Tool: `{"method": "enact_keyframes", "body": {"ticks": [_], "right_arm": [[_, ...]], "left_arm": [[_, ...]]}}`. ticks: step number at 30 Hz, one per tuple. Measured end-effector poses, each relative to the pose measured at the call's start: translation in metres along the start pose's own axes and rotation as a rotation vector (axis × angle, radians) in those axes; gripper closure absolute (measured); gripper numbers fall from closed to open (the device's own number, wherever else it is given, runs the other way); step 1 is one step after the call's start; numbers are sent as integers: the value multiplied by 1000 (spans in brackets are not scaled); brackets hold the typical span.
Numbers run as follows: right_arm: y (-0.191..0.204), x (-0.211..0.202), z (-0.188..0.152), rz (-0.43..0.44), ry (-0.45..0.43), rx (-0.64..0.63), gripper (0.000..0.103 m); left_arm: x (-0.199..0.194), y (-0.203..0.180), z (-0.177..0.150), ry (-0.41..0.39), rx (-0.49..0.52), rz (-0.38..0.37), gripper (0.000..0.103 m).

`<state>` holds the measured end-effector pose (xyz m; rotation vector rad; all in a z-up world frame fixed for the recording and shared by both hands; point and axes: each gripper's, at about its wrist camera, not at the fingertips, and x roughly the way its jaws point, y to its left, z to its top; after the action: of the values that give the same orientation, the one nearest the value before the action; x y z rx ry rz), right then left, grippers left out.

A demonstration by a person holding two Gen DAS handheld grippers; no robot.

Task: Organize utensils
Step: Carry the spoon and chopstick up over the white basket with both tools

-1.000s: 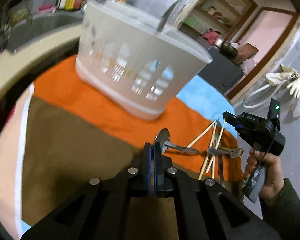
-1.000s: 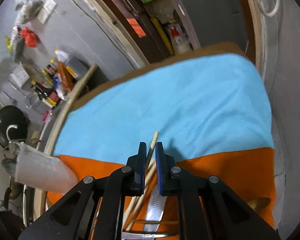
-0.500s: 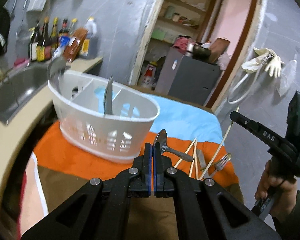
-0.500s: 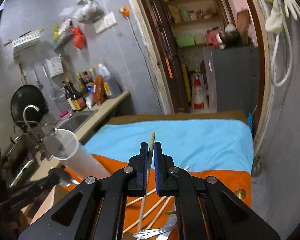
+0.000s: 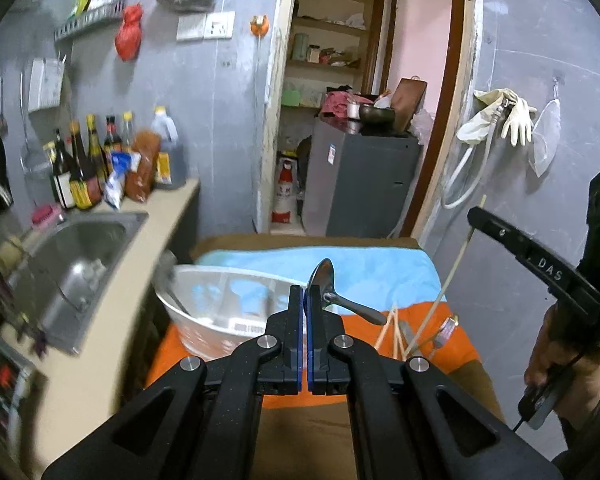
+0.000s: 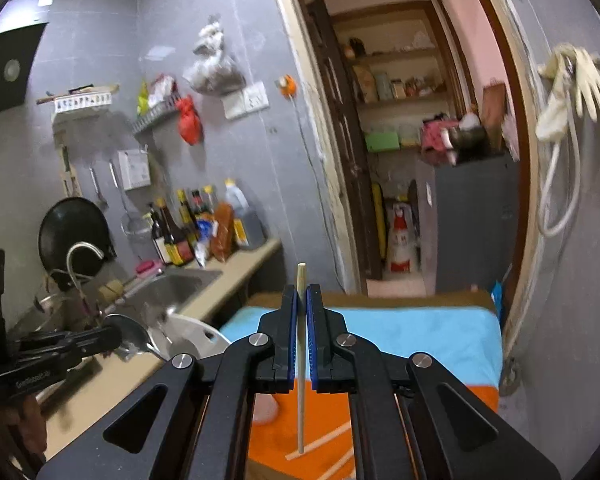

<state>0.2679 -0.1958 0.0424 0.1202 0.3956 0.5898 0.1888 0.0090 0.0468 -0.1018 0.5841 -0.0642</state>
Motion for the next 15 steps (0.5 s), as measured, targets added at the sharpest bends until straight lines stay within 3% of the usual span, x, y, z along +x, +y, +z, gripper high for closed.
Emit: {"method": "enact_keyframes", "body": {"ticks": [7, 15], "right_arm": [[50, 5, 40, 54, -100, -72, 100], [81, 39, 55, 121, -145, -86, 100]], "left_arm": [[-32, 39, 38, -71, -2, 0, 103], [-40, 83, 54, -86, 20, 115, 103]]}}
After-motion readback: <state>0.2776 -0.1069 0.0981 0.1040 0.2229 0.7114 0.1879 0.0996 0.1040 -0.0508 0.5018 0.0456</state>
